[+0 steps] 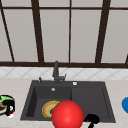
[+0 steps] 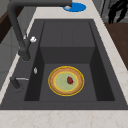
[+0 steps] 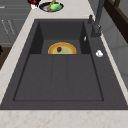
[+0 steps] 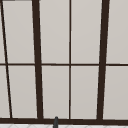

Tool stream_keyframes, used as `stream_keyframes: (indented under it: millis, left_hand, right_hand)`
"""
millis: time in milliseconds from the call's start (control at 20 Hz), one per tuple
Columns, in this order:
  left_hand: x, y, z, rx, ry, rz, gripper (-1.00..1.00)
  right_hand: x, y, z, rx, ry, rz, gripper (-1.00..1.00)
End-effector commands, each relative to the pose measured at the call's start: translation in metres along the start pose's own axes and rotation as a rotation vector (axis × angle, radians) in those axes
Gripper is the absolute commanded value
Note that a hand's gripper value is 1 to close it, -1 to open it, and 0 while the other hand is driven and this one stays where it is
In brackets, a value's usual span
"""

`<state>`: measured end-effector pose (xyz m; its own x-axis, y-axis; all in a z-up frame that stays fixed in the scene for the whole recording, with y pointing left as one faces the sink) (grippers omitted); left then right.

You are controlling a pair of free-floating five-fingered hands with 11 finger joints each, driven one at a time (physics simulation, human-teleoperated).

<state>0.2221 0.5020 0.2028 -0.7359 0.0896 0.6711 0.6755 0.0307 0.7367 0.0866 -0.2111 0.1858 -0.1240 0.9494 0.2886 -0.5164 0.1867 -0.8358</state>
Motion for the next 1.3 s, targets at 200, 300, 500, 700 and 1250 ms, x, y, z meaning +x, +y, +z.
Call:
stream_keyframes:
  millis: [200,300,500,700,1250]
  left_hand:
    - [-0.007,-0.006,-0.030,0.003,0.021,-0.015,1.00]
    - [-0.014,-0.008,-0.021,0.023,0.016,-0.024,1.00]
    - [-0.039,-0.026,-0.010,0.047,-0.014,-0.034,1.00]
    - [-0.059,-0.035,0.012,0.055,-0.007,-0.049,1.00]
    - [-0.081,-0.053,0.034,0.145,-0.129,-0.024,1.00]
  right_hand:
    - [0.000,0.000,0.000,0.000,0.000,0.000,0.00]
    - [0.000,0.000,0.000,0.000,0.000,0.000,0.00]
    - [0.000,0.000,0.000,0.000,0.000,0.000,0.00]
    - [0.000,0.000,0.000,0.000,0.000,0.000,0.00]
    - [0.000,0.000,0.000,0.000,0.000,0.000,0.00]
